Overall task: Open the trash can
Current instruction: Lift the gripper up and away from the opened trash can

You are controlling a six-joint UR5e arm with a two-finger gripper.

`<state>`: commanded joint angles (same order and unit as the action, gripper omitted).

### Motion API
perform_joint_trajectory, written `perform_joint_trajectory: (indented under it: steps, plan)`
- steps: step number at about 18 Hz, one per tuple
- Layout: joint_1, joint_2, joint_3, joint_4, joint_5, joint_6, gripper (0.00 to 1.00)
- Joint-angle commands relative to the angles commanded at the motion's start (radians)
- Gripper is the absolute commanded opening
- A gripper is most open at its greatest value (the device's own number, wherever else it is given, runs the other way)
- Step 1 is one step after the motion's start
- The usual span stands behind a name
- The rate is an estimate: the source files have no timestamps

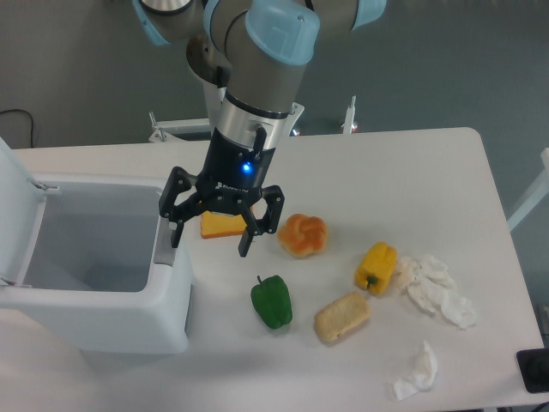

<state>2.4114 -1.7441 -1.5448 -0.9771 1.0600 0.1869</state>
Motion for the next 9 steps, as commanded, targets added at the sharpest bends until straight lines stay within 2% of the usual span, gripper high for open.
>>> perform_joint_trajectory:
  steps: [4, 9]
  plan:
    - [0.011, 0.0, 0.037, 0.0, 0.017, 0.173, 1.0]
    - [0.026, 0.005, 0.068, 0.002, 0.15, 0.461, 1.0]
